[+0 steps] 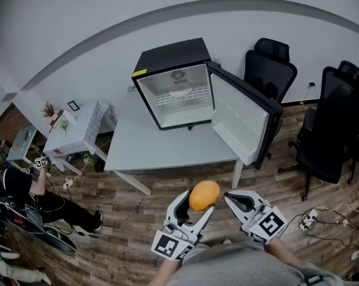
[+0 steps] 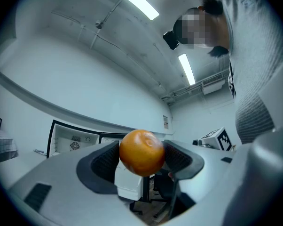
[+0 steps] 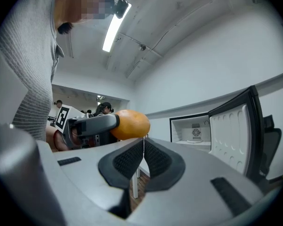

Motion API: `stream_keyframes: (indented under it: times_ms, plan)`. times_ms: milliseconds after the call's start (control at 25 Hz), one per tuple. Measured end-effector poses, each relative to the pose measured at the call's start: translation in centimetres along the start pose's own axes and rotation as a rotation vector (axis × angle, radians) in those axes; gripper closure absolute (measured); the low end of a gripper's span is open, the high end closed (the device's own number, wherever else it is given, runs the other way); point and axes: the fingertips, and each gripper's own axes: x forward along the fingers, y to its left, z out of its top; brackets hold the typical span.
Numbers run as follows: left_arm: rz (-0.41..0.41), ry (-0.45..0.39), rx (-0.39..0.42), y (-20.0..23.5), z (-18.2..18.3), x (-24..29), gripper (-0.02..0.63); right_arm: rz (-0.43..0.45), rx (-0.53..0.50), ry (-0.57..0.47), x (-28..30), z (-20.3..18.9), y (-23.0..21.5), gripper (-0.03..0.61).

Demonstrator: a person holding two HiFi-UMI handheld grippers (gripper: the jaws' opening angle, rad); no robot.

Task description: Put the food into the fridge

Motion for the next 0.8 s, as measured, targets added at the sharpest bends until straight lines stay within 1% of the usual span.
stream_keyframes:
  times_ms: [800]
  plan:
    - [0.004,0.012,0.006,-0.21,0.04,0.11,0.316,0.003,0.018,-0.015,-0.12,0.28,-0.41,0.565]
